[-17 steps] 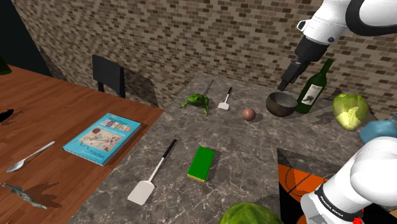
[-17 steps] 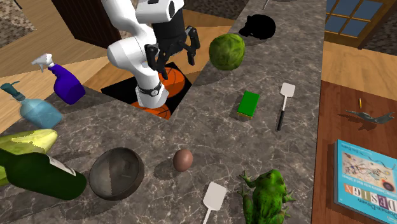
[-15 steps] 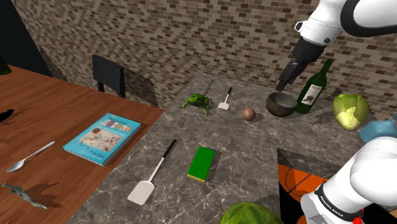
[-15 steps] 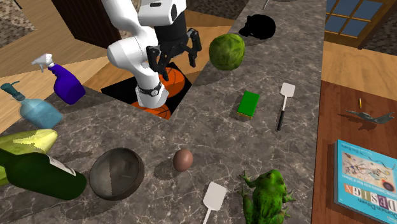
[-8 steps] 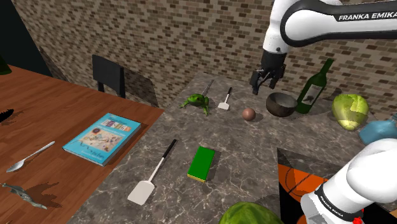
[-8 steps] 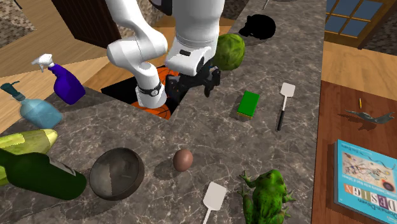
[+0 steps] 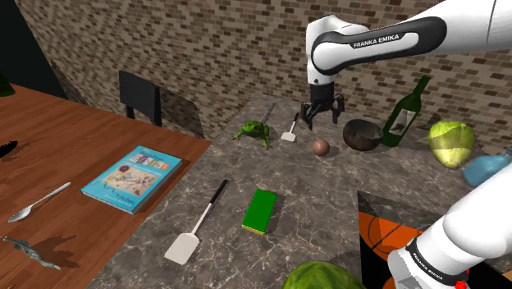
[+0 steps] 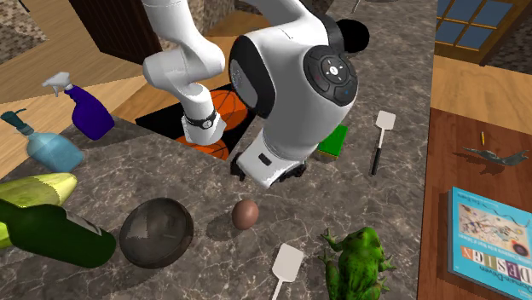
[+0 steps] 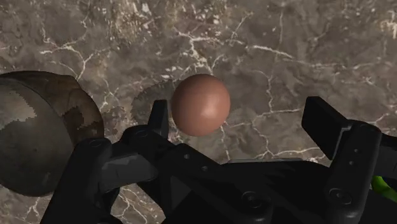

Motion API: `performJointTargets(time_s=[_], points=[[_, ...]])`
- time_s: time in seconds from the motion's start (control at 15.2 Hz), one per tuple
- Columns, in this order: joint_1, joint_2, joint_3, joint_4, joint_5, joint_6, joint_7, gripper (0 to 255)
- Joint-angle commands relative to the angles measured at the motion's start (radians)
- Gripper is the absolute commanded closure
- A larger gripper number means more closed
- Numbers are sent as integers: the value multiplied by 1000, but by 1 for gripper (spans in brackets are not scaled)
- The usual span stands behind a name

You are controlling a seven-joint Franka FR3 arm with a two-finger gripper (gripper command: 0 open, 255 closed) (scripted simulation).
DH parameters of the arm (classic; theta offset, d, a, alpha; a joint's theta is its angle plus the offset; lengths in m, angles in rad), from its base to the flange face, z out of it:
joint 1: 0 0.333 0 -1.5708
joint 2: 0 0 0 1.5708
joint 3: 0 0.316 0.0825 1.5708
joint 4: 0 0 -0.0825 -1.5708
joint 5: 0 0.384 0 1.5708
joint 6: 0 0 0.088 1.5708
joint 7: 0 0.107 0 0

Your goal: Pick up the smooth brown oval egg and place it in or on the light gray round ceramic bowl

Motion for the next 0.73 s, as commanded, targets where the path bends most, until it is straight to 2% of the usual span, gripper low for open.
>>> performJointTargets(time_s=[0.0,0.53,0.66], points=[[-8,102,-1,71,-24,-34,89,0],[-26,455,-77,319,-65,-159,347,0],[-28,457,-80,305,-65,-147,351,0]])
